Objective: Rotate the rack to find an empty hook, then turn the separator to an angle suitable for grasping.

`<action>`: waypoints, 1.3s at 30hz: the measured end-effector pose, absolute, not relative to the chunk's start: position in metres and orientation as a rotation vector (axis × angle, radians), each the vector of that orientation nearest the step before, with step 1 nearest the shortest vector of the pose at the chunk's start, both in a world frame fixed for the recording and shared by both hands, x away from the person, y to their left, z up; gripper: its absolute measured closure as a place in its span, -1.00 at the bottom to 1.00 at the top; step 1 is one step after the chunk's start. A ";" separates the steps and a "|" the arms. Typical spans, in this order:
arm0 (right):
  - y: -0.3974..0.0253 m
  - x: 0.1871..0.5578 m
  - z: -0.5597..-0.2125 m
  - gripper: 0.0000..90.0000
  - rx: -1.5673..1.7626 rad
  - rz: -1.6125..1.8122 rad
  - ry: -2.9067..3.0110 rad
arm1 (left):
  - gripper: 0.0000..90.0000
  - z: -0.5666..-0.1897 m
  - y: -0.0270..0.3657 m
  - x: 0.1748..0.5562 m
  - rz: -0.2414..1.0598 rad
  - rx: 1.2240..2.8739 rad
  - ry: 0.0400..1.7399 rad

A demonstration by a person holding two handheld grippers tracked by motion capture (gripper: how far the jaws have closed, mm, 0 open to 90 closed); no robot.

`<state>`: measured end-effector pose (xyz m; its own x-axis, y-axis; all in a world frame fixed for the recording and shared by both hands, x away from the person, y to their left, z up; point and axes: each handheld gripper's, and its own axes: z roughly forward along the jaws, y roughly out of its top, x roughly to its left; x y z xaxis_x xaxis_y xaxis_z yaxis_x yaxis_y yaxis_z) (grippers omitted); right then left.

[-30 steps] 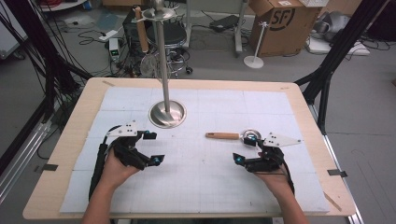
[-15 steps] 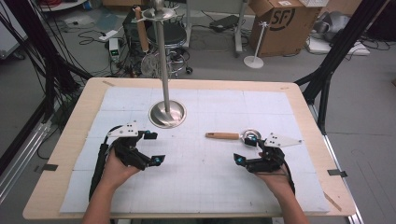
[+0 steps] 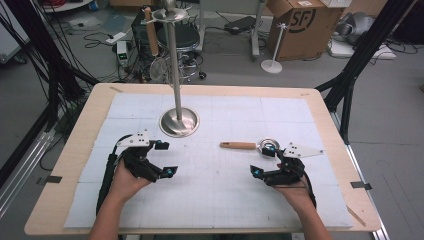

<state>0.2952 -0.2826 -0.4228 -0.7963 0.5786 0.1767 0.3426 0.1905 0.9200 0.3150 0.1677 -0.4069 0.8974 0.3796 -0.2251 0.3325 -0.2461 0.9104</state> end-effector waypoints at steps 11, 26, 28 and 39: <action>-0.283 0.297 -0.424 -0.74 0.887 1.629 2.247 | -0.96 -0.407 0.167 0.315 0.051 1.854 0.530; -0.280 0.324 -0.430 -0.70 0.928 1.548 2.289 | -0.96 -0.406 0.168 0.315 0.051 1.846 0.526; -0.278 0.326 -0.428 -0.69 0.920 1.524 2.299 | -0.96 -0.406 0.168 0.315 0.050 1.846 0.522; -0.274 0.349 -0.419 -0.67 0.918 1.450 2.327 | -0.96 -0.406 0.167 0.315 0.049 1.847 0.523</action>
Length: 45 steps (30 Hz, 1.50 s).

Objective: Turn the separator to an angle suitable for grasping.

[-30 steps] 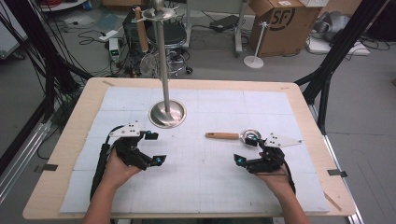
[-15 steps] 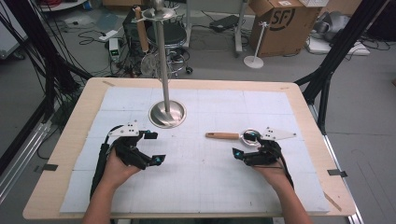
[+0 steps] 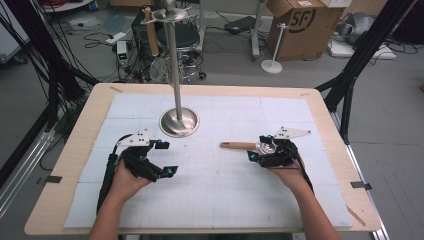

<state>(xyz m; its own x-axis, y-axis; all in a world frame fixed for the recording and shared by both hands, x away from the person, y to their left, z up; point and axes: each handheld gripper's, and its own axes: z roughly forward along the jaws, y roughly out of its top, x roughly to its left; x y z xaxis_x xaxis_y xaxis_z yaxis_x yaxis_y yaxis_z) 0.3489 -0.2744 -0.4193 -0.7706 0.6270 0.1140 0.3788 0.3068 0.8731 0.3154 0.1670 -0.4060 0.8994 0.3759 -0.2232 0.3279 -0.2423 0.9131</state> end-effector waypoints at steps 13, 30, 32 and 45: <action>-0.249 0.388 -0.413 -0.66 0.905 1.231 2.457 | -0.96 -0.406 0.166 0.316 0.052 1.849 0.523; -0.236 0.390 -0.433 0.29 0.877 0.900 2.674 | -0.96 -0.406 0.166 0.315 0.047 1.852 0.521; -0.235 0.387 -0.432 0.37 0.863 0.885 2.693 | -0.96 -0.406 0.166 0.315 0.046 1.851 0.521; -0.221 0.362 -0.430 0.51 0.777 0.893 2.780 | -0.96 -0.406 0.166 0.314 0.043 1.850 0.521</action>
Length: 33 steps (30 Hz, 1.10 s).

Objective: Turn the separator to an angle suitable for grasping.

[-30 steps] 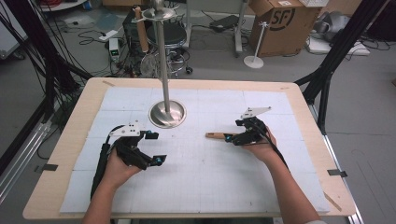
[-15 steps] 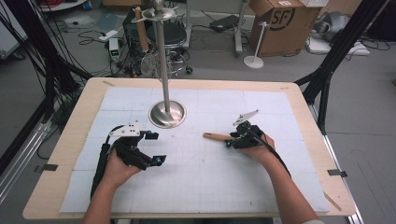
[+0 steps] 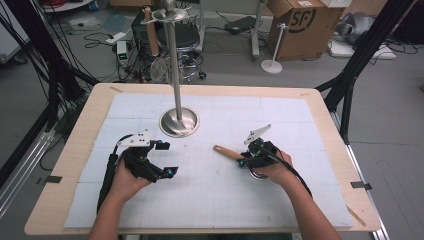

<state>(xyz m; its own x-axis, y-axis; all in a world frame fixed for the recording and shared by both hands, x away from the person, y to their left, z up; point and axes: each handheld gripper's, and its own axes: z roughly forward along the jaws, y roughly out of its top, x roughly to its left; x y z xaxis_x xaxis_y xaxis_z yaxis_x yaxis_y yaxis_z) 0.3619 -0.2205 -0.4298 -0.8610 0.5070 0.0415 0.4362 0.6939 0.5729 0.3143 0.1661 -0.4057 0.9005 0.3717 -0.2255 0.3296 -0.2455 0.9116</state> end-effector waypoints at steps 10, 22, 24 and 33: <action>-0.227 0.334 -0.433 0.51 0.761 0.976 2.788 | -0.96 -0.406 0.165 0.314 0.043 1.857 0.516; -0.229 0.312 -0.434 0.51 0.731 1.010 2.814 | -0.96 -0.406 0.163 0.314 0.042 1.857 0.518; -0.229 0.313 -0.434 0.41 0.729 1.021 2.814 | -0.96 -0.406 0.163 0.314 0.041 1.857 0.518; -0.225 0.318 -0.432 0.25 0.732 1.100 2.754 | -0.96 -0.407 0.163 0.314 0.040 1.865 0.513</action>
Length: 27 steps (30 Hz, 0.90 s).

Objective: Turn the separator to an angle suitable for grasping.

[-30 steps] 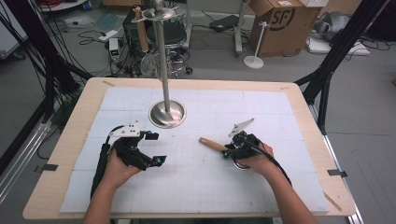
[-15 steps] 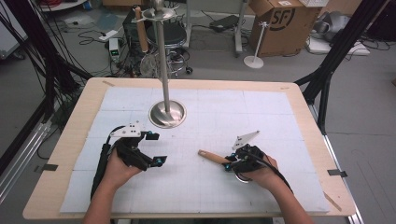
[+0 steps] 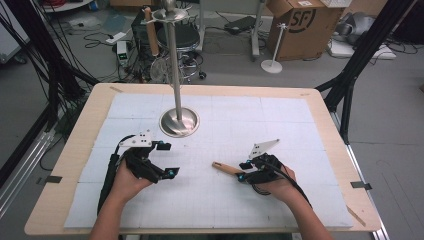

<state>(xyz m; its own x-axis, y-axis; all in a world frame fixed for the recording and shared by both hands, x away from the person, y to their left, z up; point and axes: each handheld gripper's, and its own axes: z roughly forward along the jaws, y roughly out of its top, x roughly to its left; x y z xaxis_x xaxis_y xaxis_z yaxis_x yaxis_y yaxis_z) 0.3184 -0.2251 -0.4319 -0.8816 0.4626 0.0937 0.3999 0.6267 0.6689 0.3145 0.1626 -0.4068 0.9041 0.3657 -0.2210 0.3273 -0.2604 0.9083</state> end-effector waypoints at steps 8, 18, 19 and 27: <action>-0.205 0.321 -0.437 0.36 0.676 1.047 2.783 | -0.96 -0.407 0.162 0.314 0.041 1.867 0.516; -0.207 0.319 -0.435 0.49 0.666 1.011 2.789 | -0.96 -0.407 0.162 0.314 0.040 1.873 0.515; -0.207 0.318 -0.435 0.50 0.675 1.003 2.794 | -0.96 -0.407 0.162 0.314 0.040 1.873 0.515; -0.212 0.316 -0.430 0.43 0.698 1.005 2.796 | -0.96 -0.408 0.161 0.314 0.035 1.873 0.516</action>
